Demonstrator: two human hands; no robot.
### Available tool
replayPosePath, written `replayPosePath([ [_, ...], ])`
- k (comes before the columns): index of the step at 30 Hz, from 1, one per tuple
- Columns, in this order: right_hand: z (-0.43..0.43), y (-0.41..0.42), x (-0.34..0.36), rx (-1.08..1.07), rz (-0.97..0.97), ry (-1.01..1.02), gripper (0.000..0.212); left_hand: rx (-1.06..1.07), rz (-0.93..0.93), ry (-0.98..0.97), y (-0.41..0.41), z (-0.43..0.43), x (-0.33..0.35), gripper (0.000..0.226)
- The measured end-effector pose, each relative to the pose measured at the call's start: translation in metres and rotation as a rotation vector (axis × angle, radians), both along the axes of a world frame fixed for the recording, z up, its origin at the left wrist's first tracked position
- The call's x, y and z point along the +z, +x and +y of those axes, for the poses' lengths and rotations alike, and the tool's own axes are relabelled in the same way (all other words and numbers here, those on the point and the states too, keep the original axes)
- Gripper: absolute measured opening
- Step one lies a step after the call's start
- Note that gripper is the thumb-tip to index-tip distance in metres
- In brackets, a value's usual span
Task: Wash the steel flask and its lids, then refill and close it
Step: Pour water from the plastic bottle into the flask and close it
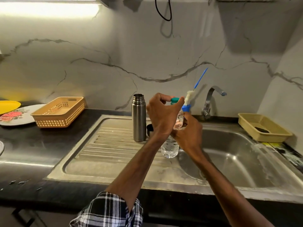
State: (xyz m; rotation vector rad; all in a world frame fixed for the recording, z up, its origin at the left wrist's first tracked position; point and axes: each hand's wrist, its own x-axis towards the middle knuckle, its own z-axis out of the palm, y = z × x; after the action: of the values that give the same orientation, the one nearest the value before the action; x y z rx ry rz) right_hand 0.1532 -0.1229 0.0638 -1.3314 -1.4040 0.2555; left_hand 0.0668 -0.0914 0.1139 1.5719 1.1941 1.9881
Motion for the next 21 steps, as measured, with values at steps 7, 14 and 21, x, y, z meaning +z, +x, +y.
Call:
replayPosePath([
  [7, 0.000, -0.001, -0.013, 0.001, -0.003, -0.010, 0.054, -0.013, 0.069, 0.053, -0.017, 0.007, 0.006, 0.043],
  [14, 0.001, 0.010, -0.021, 0.008, 0.035, -0.018, 0.051, 0.042, 0.431, -0.169, -0.086, 0.009, -0.062, 0.050],
  [21, 0.004, 0.014, -0.029, -0.007, 0.011, -0.043, 0.055, -0.112, 0.768, -0.487, -0.100, 0.020, -0.141, 0.039],
])
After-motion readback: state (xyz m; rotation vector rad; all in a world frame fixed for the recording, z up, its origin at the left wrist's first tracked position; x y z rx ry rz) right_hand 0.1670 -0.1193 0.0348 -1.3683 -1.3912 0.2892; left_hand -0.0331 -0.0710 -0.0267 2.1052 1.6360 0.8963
